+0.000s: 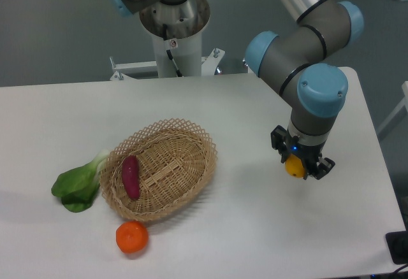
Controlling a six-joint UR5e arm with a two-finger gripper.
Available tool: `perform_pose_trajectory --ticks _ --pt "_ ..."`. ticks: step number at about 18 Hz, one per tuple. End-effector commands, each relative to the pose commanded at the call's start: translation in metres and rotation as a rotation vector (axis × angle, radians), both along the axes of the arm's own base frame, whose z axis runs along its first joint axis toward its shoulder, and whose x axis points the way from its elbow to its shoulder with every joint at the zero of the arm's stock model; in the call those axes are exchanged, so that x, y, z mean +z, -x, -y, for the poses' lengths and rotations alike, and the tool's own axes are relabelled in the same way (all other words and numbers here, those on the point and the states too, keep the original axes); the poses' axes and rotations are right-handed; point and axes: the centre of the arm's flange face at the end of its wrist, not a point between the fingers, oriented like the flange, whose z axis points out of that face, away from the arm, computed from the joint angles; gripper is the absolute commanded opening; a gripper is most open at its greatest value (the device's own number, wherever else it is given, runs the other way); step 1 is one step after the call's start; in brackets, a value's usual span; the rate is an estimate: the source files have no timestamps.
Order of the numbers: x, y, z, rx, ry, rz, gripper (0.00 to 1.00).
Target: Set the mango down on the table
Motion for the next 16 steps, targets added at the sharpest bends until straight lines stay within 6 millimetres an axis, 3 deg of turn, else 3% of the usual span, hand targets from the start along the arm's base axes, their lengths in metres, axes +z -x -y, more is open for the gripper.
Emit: perform_pose_trajectory --ticks 9,16 --pt "0.000 0.000 -0.001 0.009 0.002 -0.001 0.61" --pt "-0.005 -0.012 -0.012 0.015 -0.036 0.031 0.61"
